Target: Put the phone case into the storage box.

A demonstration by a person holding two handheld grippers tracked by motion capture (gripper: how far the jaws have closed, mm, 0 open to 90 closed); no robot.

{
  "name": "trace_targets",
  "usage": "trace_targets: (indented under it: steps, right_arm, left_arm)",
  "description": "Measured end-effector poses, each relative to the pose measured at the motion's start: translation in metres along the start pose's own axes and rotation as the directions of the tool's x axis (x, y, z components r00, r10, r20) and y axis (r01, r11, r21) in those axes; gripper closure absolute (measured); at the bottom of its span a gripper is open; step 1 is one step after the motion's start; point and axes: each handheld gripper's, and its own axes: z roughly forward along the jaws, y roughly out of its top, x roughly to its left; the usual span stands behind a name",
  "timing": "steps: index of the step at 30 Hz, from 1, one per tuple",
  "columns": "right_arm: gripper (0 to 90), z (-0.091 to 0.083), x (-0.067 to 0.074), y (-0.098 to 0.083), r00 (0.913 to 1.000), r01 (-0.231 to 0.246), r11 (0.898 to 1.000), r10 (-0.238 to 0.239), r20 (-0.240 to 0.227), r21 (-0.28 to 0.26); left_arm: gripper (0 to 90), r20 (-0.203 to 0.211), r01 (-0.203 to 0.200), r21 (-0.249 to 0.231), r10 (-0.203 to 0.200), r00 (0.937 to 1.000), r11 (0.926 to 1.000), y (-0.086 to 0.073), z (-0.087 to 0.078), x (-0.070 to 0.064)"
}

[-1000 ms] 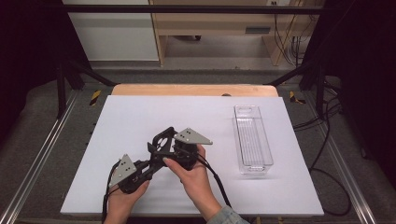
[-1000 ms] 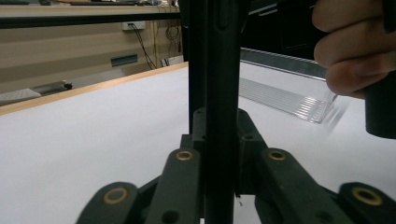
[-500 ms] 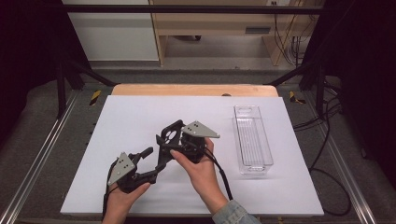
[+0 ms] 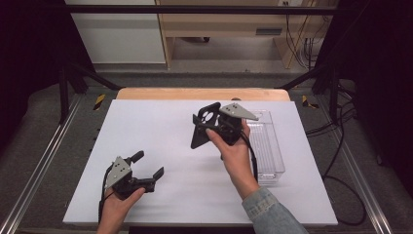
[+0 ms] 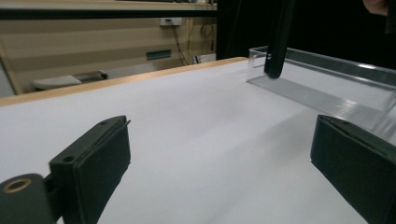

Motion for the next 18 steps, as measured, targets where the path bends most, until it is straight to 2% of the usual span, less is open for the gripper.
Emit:
trace_targets:
  steps: [3, 5, 6, 10, 13, 18]
  right_arm:
    - [13.6, 0.001, -0.021, 0.008, 0.9991, -0.020, 1.000, 0.020, 0.036, -0.008]
    - [13.7, 0.002, -0.036, 0.015, 0.9974, -0.010, 1.000, 0.010, 0.072, -0.007]
    - [13.7, 0.002, -0.036, 0.015, 0.9974, -0.010, 1.000, 0.010, 0.072, -0.007]
    - [13.7, 0.003, -0.051, 0.024, 0.9948, 0.009, 1.000, -0.008, 0.101, -0.013]
    - [13.8, 0.003, -0.059, 0.031, 0.9929, 0.018, 1.000, -0.016, 0.118, -0.021]
    - [13.8, 0.001, -0.073, 0.040, 0.9876, 0.041, 0.999, -0.036, 0.153, -0.027]
  left_arm:
    - [3.8, -0.018, 0.009, -0.012, -0.009, 0.9998, 0.9999, 0.001, -0.009, 0.008]
    - [3.6, -0.037, 0.013, -0.019, -0.014, 0.9992, 0.9997, 0.002, -0.014, 0.014]
    - [3.6, -0.045, 0.019, -0.019, -0.020, 0.9988, 0.9996, 0.001, -0.016, 0.017]
    - [3.6, -0.071, 0.025, -0.002, -0.025, 0.9972, 0.9997, 0.000, -0.023, 0.027]
    - [3.6, -0.088, 0.006, 0.014, -0.005, 0.9961, 0.9999, -0.002, -0.032, 0.030]
    - [3.3, -0.113, 0.015, 0.006, -0.014, 0.9935, 0.9999, -0.004, -0.044, 0.036]
